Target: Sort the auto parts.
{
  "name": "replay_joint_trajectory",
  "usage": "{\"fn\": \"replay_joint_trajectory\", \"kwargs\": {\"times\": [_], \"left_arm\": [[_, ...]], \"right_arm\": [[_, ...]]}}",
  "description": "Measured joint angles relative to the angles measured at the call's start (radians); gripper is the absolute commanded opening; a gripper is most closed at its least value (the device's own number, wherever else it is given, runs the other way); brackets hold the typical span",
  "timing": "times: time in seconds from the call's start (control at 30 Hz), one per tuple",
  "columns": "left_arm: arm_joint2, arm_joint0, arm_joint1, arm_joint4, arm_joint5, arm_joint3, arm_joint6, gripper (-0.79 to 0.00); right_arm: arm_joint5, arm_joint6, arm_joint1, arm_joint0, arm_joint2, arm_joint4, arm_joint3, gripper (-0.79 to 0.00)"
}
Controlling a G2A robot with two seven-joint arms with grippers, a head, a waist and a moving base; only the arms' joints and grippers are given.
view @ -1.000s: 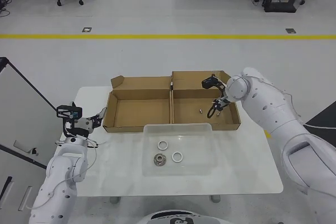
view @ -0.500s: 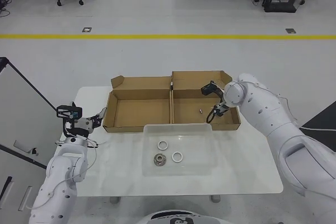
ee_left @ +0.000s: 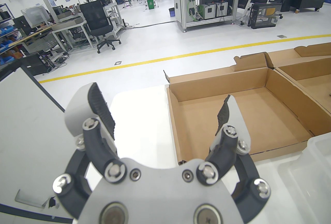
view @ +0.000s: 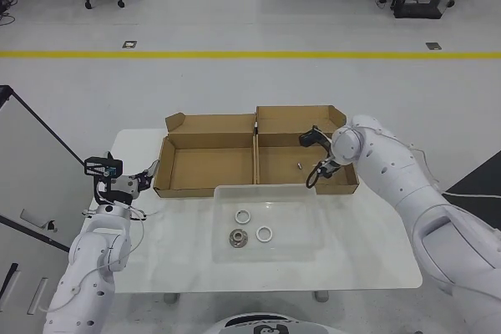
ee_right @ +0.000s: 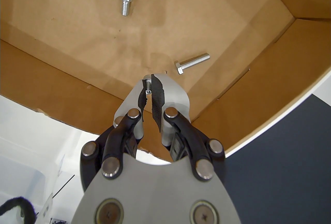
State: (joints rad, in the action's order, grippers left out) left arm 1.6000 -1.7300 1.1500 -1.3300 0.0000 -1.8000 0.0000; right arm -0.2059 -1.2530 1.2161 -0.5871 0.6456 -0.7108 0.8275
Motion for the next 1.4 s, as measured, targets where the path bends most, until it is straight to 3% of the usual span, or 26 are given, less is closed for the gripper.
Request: {"fn": "replay_joint_trajectory", "kwargs": {"times": [0.07,0.17,0.27,0.33,0.63,0.67,0.7,0.73,1.03,1.4], "left_arm": [[0.0,0.0,0.0,0.0,0.0,0.0,0.0,0.0],[0.0,0.0,0.0,0.0,0.0,0.0,0.0,0.0],[0.0,0.0,0.0,0.0,0.0,0.0,0.0,0.0],[0.0,0.0,0.0,0.0,0.0,0.0,0.0,0.0],[0.0,0.0,0.0,0.0,0.0,0.0,0.0,0.0],[0.0,0.0,0.0,0.0,0.0,0.0,0.0,0.0],[0.0,0.0,0.0,0.0,0.0,0.0,0.0,0.0],[0.0,0.0,0.0,0.0,0.0,0.0,0.0,0.0],[0.0,0.0,0.0,0.0,0.0,0.0,0.0,0.0],[0.0,0.0,0.0,0.0,0.0,0.0,0.0,0.0]], "right_arm": [[0.001,-0.001,0.001,-0.001,0.001,0.0,-0.002,-0.785],[0.001,0.002,0.003,-0.002,0.004,0.001,-0.005,-0.659],[0.002,0.009,0.004,-0.003,0.011,0.007,-0.007,-0.622],[0.0,0.012,0.004,-0.003,0.014,0.008,-0.008,-0.548],[-0.008,0.027,0.0,0.005,0.045,0.022,0.019,-0.471],[-0.01,0.032,-0.002,0.009,0.053,0.026,0.029,-0.406],[-0.012,0.035,-0.003,0.012,0.061,0.031,0.037,-0.114],[-0.013,0.037,-0.005,0.015,0.069,0.038,0.048,0.0],[-0.037,0.031,-0.039,0.029,0.191,0.132,0.211,0.0],[-0.055,-0.062,-0.088,-0.044,0.386,0.42,0.446,0.0]]}}
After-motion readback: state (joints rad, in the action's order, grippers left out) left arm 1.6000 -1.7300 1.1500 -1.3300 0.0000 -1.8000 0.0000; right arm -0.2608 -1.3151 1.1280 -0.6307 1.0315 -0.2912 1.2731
